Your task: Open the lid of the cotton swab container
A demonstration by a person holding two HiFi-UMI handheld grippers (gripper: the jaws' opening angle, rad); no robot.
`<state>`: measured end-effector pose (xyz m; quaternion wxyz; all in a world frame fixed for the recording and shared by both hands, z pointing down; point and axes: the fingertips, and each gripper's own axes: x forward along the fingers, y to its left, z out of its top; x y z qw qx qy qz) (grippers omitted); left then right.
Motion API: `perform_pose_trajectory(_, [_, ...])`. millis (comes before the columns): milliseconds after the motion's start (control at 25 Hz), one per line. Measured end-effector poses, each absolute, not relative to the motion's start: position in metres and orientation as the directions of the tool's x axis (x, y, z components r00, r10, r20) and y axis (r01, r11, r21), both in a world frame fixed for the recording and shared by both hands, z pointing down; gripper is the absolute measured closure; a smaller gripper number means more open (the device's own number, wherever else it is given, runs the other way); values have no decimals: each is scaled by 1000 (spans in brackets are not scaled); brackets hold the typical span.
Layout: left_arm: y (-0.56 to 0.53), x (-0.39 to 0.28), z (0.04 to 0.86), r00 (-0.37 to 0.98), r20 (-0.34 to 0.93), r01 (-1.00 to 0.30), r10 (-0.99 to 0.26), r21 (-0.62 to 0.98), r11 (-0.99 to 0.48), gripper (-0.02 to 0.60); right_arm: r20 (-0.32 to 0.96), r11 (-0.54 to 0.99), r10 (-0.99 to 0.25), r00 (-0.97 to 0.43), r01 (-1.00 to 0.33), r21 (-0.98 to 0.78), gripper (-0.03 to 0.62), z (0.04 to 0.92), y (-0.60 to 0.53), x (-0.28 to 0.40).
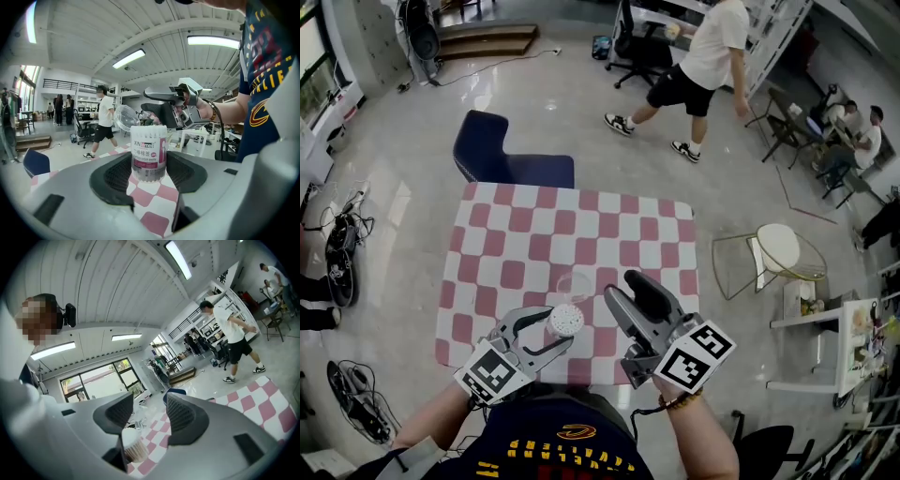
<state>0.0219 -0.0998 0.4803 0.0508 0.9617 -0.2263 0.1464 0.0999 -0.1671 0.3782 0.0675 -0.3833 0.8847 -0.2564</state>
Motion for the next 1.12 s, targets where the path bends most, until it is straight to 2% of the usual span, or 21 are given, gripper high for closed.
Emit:
perform_pose_trajectory(320, [-103,19,478,845,257,-491,-470,22,-871,345,108,554,-724,-681,-669,-495,573,394,-142,97])
perform_pose_trajectory(760, [-111,1,465,792,193,-597,-580,45,-801,345,186,510,-766,-616,-757,-409,580,421,-118,100])
perform_pose_trajectory(1120, [-108,-4,462,778,181,-617,-601,45,-786,345,191,540,-757,-625,-763,-356,580,419,-109,94])
